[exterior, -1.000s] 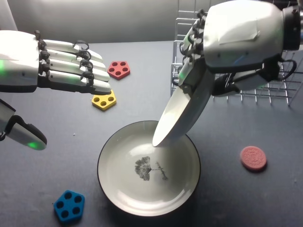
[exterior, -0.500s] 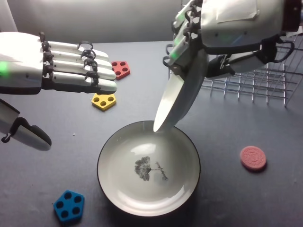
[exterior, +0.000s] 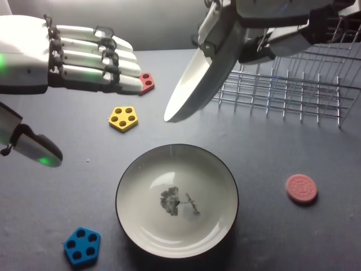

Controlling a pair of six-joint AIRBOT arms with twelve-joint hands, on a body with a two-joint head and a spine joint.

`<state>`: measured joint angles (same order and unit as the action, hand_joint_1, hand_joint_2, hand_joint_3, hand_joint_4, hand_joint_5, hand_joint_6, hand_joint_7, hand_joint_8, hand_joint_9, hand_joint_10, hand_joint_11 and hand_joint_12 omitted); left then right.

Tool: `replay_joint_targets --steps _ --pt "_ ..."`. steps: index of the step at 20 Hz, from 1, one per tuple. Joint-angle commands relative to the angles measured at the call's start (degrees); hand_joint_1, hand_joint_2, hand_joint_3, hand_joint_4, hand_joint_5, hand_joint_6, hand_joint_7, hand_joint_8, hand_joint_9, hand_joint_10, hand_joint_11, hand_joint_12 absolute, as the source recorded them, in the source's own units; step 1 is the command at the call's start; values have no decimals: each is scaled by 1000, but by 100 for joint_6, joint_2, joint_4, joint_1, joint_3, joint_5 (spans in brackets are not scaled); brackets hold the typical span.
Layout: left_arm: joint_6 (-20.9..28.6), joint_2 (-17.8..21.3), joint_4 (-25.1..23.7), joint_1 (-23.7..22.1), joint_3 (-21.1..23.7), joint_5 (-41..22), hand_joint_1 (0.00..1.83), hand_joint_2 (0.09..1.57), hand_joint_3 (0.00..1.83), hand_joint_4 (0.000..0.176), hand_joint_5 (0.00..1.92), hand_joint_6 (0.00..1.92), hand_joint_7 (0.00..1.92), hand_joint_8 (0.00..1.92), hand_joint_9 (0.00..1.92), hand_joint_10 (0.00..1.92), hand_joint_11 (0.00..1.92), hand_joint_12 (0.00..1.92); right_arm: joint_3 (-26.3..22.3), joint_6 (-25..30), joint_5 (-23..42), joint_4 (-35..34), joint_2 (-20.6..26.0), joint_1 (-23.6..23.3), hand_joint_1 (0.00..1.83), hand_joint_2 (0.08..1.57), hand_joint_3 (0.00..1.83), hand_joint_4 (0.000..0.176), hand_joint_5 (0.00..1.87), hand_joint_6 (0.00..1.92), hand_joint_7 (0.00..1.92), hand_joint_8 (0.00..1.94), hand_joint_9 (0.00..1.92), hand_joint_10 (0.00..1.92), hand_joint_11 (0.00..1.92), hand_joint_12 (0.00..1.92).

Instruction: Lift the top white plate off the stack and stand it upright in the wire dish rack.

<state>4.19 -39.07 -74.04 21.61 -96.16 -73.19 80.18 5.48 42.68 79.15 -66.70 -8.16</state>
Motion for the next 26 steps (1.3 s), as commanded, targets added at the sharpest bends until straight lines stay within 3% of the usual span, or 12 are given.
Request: replay_joint_targets --steps 1,6,7,11,16,17,18,20,21,23,25,26 --pt "-3 48 583 -154 -60 -393 264 1029 1 0 93 0 98 0 94 3 0 261 41 -14 232 -493 55 -162 1503 1021 1 0 1049 798 1247 253 1271 506 959 1367" --pt "203 22 663 -163 -325 -476 226 1051 5 0 62 0 75 0 75 1 0 218 212 164 232 -438 23 -415 1503 1019 1 0 1046 830 1247 232 1307 420 958 1350" --pt "302 12 663 -163 -312 -492 236 1040 1 0 89 0 101 0 101 0 0 275 244 247 232 -423 23 -468 1501 1032 0 0 1024 886 1203 312 1260 502 940 1370" --pt "425 21 754 -187 -199 -487 249 1031 0 0 98 2 111 2 116 2 0 297 329 610 231 -279 23 -721 1504 1028 1 0 1017 820 1180 405 1300 469 928 1400" --pt "528 90 784 -174 -188 -684 209 1051 2 0 67 4 70 5 85 4 0 228 488 1241 117 -272 23 -1007 1501 1045 0 0 904 1014 1152 427 1241 548 970 1366" --pt "437 113 778 -156 -190 -766 237 1044 0 0 74 3 77 3 90 3 0 256 529 1359 96 -283 23 -1046 1499 1052 3 0 878 1050 1097 542 1209 588 982 1356" --pt "346 141 779 -153 -197 -901 219 1033 0 0 97 4 97 4 93 2 0 298 575 1482 87 -303 23 -1074 1483 1142 0 0 743 1258 862 902 925 971 828 1535" --pt "314 151 728 -158 -199 -954 239 1023 0 0 129 6 123 5 117 5 0 349 649 1728 16 -311 23 -1083 1483 1146 0 0 718 1278 867 937 920 959 809 1558" --pt "328 151 634 -163 -197 -962 244 1024 0 0 130 3 124 2 115 2 0 345 679 1811 -13 -311 23 -1083 1483 1143 0 0 711 1277 878 927 935 940 819 1544" --pt "339 152 517 -111 -189 -989 223 1048 4 0 68 1 65 2 51 1 0 169 754 2089 -100 -311 24 -1081 1499 1045 0 0 927 993 1120 586 1161 601 1015 1315" --pt "335 196 513 -49 -187 -1100 276 1042 0 0 87 0 80 0 69 1 0 291 787 2199 -153 -322 37 -1081 1501 1030 0 0 979 931 1183 451 1205 525 1030 1284" --pt "328 207 512 -26 -191 -1072 302 1040 0 0 83 0 82 1 72 2 0 300 806 2208 -193 -331 37 -1081 1492 1090 0 0 856 1062 1037 665 1062 751 901 1431"
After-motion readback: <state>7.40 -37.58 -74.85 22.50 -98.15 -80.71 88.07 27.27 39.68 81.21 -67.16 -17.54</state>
